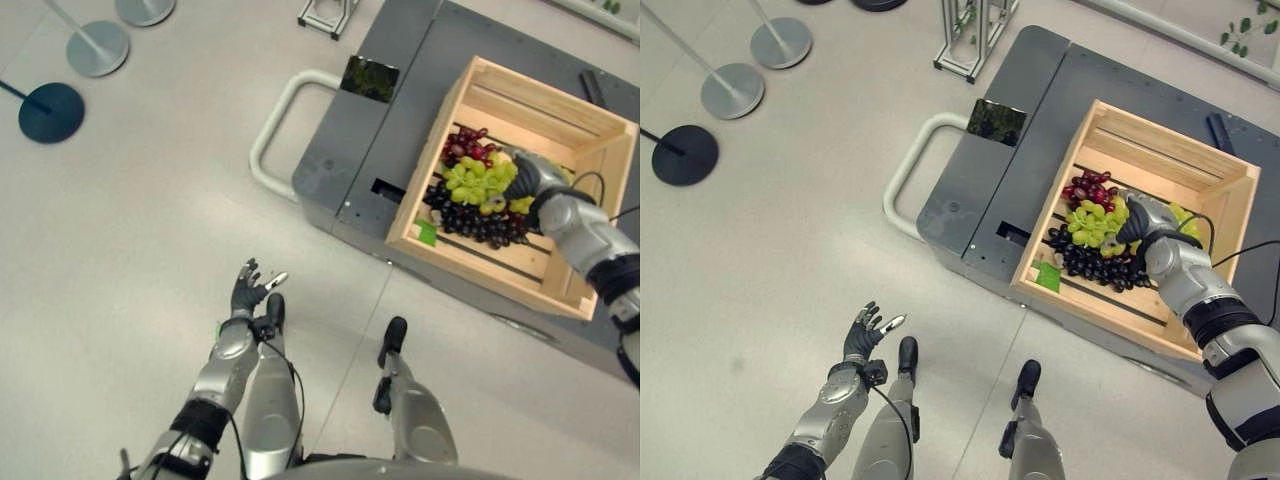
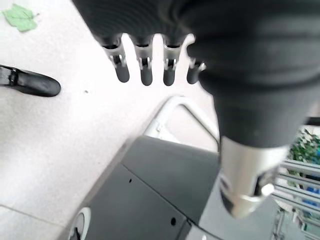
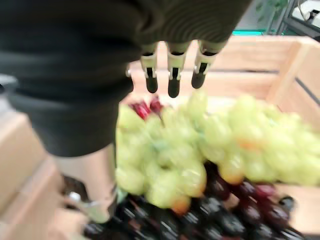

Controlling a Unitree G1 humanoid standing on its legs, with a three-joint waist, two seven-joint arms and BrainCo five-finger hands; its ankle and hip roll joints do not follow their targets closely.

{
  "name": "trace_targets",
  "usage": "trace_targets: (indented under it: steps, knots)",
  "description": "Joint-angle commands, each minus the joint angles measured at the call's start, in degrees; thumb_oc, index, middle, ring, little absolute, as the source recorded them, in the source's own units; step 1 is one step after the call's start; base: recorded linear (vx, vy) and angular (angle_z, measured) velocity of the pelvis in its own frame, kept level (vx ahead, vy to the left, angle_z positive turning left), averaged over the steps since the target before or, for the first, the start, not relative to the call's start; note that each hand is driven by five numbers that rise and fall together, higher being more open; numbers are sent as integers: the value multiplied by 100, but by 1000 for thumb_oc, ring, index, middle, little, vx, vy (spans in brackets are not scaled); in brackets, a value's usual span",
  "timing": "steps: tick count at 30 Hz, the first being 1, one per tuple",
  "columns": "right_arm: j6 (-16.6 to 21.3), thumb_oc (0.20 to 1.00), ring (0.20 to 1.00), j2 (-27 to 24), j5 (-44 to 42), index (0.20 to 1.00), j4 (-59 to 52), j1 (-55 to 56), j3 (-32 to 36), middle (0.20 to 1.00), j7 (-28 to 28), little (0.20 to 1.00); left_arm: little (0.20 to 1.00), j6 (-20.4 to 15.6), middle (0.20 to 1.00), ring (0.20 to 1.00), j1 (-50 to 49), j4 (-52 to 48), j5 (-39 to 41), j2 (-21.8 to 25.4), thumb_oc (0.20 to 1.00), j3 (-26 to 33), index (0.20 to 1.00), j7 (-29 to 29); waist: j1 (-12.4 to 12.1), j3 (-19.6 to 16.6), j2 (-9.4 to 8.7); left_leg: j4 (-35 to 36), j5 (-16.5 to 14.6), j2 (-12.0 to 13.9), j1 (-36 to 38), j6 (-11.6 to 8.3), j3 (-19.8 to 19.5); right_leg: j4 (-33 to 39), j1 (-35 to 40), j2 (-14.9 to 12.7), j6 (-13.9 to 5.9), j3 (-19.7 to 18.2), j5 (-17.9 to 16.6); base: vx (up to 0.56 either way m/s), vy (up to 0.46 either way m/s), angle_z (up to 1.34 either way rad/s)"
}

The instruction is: Pick up the fruits from the basket on one side to the basket on the other side

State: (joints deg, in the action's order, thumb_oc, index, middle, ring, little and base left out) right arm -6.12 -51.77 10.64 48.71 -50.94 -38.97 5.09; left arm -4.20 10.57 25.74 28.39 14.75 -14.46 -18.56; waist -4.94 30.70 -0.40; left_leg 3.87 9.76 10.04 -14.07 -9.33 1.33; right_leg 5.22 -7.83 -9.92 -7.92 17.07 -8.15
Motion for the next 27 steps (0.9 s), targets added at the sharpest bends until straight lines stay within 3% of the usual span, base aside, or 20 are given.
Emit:
trace_targets:
  steps: [1, 8, 17, 27]
  knots:
    - [4, 1000, 1000, -19, 640, 1000, 649, -597, -543, 1000, -117, 1000, 1000, -174, 1000, 1000, 75, -337, 108, 56, 1000, -3, 1000, -49, -76, -90, -321, -287, -231, -39, -389, -167, -57, -663, -120, -351, -394, -275, 1114, -4, 2, 4]
    - [-8, 1000, 1000, 367, 1507, 1000, 1391, -627, -1022, 1000, -605, 1000, 1000, -179, 1000, 1000, 313, -182, 163, 43, 1000, -108, 1000, -38, -147, -90, -342, -314, -235, -80, -499, -139, -168, -717, -167, -330, -382, -249, 1161, 2, -2, 4]
    - [-128, 1000, 1000, 896, 1308, 1000, 1976, -621, -658, 1000, -80, 1000, 1000, -207, 1000, 1000, 604, -200, 241, -42, 1000, -229, 1000, -187, -175, -90, -293, -338, -212, -108, -674, -115, -246, -764, -308, -323, -368, -252, 1176, -10, -3, 6]
    - [-331, 1000, 1000, 1938, 1026, 1000, 2684, -704, -112, 1000, 594, 1000, 1000, -245, 1000, 1000, 905, -304, 239, -224, 1000, -517, 1000, -378, -249, -90, -58, -373, -202, -191, -835, -88, -293, -733, -419, -348, -369, -267, 1163, 0, 0, 0]
